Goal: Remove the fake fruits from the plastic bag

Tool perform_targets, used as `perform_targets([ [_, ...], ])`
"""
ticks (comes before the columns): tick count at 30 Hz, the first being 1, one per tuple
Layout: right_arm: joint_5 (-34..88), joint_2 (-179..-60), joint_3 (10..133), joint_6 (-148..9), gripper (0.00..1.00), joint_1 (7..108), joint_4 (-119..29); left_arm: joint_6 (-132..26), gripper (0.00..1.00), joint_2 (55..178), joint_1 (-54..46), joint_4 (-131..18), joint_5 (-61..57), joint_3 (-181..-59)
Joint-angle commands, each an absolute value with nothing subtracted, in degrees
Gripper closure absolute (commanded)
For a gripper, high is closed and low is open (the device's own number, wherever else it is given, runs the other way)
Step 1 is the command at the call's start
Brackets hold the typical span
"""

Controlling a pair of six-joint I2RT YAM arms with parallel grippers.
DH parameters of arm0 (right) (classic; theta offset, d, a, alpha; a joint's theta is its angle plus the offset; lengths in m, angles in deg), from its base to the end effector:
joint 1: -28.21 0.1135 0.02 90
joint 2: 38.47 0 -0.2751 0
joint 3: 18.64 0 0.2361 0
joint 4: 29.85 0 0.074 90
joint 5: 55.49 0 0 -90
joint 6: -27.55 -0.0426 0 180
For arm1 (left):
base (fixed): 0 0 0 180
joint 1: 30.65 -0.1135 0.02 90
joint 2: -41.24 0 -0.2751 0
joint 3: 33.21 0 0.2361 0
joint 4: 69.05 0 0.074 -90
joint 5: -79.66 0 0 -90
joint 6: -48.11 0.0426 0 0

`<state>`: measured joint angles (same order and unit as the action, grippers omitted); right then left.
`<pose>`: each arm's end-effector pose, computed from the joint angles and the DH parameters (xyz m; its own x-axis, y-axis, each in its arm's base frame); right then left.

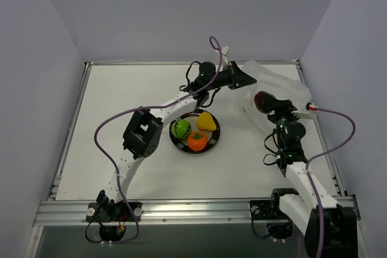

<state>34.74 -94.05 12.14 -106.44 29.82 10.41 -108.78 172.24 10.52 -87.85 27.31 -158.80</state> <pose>0.1911 0.0052 0.2725 0.1749 0.6997 -0.6927 -0.2025 0.7140 0.6702 0.3896 -0.3753 0.3238 -0.8224 -0.2482 -0.5119 0.5405 -0.0598 -0.8392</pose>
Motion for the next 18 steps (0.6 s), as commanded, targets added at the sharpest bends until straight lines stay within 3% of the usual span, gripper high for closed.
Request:
perform_targets([
  [1, 44.2, -81.8, 16.0, -101.1, 0.75, 30.2, -3.5, -105.3, 0.98, 175.7, 10.4, -79.2, 28.2, -167.8],
  [6, 42.4, -73.9, 20.2, -98.4, 0.75, 30.6, -13.1, -100.8, 0.94, 180.4, 12.2, -69.9, 27.8, -178.1],
  [9, 37.9, -70.7, 21.7, -97.9, 0.75, 31.5, -16.4, -97.3, 0.64, 180.6, 12.1, -65.1, 26.7, -180.2],
  [10, 36.4, -70.6, 22.0, -97.9, 0.75, 32.6, -17.1, -95.7, 0.43, 179.8, 12.0, -64.3, 26.4, -180.4],
  [12, 32.5, -70.6, 21.8, -98.2, 0.75, 34.4, -18.9, -94.3, 0.22, 178.9, 11.5, -61.9, 26.0, -180.4],
  [13, 32.0, -70.7, 21.4, -98.1, 0.75, 35.8, -18.6, -93.9, 0.06, 178.4, 11.3, -61.5, 26.2, -180.4],
  [18, 37.6, -75.3, 21.6, -95.0, 0.74, 49.1, -16.7, -90.8, 0.06, 172.0, 9.6, -58.8, 27.1, -177.1],
])
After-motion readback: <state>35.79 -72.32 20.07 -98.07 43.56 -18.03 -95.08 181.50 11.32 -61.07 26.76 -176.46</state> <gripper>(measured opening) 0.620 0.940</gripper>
